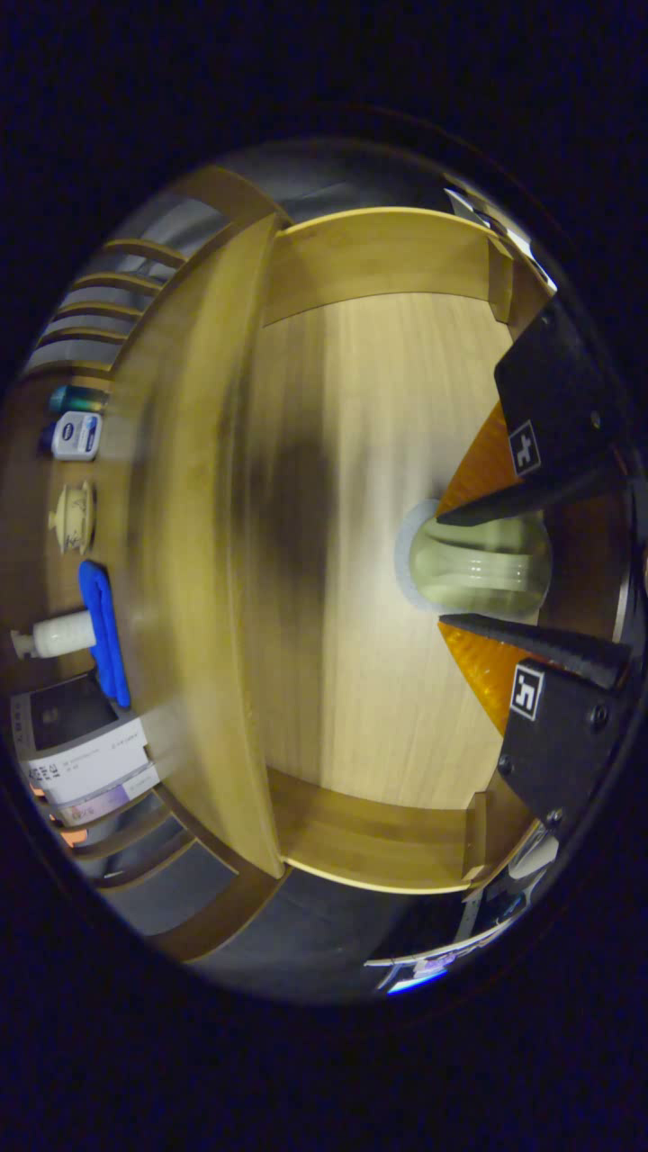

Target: Pull open the drawer, take out the items inside it, and place them on the countertop above the cabinet.

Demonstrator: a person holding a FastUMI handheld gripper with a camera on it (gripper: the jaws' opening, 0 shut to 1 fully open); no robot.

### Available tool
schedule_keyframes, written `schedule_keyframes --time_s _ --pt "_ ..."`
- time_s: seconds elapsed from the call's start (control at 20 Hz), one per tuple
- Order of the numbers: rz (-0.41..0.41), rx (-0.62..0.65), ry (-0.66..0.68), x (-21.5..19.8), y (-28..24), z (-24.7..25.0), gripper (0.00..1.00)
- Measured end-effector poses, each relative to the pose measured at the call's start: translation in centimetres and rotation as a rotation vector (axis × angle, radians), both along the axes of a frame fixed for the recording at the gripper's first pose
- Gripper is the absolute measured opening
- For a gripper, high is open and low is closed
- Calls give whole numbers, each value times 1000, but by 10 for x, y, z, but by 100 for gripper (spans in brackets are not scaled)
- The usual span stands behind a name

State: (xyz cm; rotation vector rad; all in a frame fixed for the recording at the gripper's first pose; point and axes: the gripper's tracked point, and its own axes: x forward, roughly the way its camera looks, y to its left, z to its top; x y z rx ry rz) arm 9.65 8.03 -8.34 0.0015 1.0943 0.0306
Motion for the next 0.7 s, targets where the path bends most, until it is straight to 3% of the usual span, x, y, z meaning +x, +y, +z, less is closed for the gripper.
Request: schedule_keyframes --time_s 0.15,0.55,0.7 --pt "-11 6 48 -6 -1 -12 42" --pt "33 16 -38 5 -6 0 20" --pt "39 29 -83 9 -9 19 20"
